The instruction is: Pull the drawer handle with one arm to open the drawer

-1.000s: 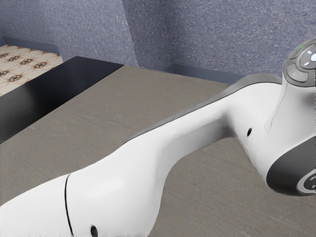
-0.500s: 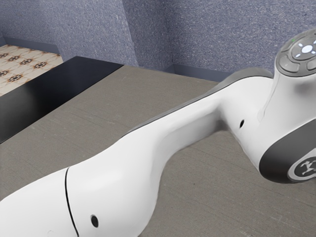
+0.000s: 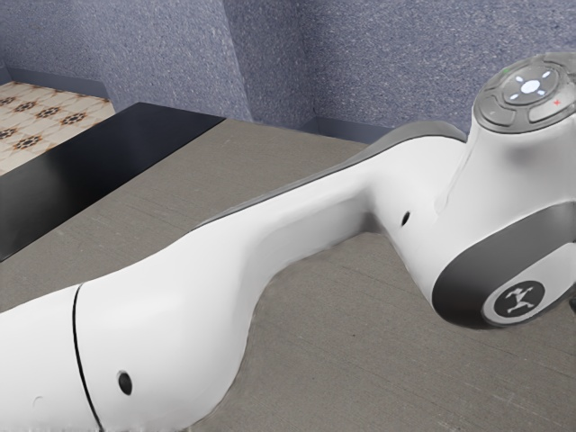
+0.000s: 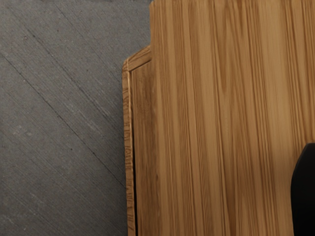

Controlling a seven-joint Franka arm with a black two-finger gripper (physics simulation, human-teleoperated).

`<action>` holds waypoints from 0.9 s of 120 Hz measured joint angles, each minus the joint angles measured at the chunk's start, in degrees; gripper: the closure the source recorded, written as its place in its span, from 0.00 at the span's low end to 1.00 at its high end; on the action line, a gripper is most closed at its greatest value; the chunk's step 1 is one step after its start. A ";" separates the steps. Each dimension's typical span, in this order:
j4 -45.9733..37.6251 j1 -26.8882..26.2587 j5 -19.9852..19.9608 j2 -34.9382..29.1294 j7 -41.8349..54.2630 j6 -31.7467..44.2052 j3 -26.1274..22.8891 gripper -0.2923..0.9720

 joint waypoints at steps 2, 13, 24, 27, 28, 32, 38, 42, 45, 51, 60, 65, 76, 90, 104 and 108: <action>-0.48 0.06 0.03 -0.41 -0.03 -0.02 0.01 0.23; -3.16 0.35 0.17 -2.39 -0.20 -0.10 0.02 0.23; -5.84 0.56 0.22 -4.56 -0.37 -0.15 0.18 0.23; -6.46 0.59 0.31 -5.05 -0.42 -0.17 0.34 0.23; -6.64 0.59 0.33 -5.22 -0.43 -0.17 0.40 0.23; -7.50 0.47 0.27 -5.88 -0.49 -0.18 0.65 0.23; -8.60 0.32 0.18 -6.65 -0.57 -0.19 0.85 0.23; -9.33 0.26 0.14 -7.15 -0.62 -0.18 0.93 0.23; -9.94 0.15 0.15 -7.58 -0.66 -0.18 1.09 0.23; -11.29 -0.15 0.12 -8.48 -0.73 -0.15 1.47 0.23; -12.99 -0.35 0.19 -9.88 -0.84 -0.12 1.68 0.23; -14.06 -0.43 0.22 -10.80 -0.91 -0.13 1.74 0.23; -16.04 -0.79 0.25 -12.48 -1.08 -0.18 2.15 0.23; -19.20 -1.19 0.18 -15.06 -1.32 -0.21 2.58 0.23; -21.21 -1.30 0.17 -16.72 -1.62 -0.25 2.67 0.23; -21.58 -1.31 0.21 -17.08 -1.70 -0.26 2.68 0.23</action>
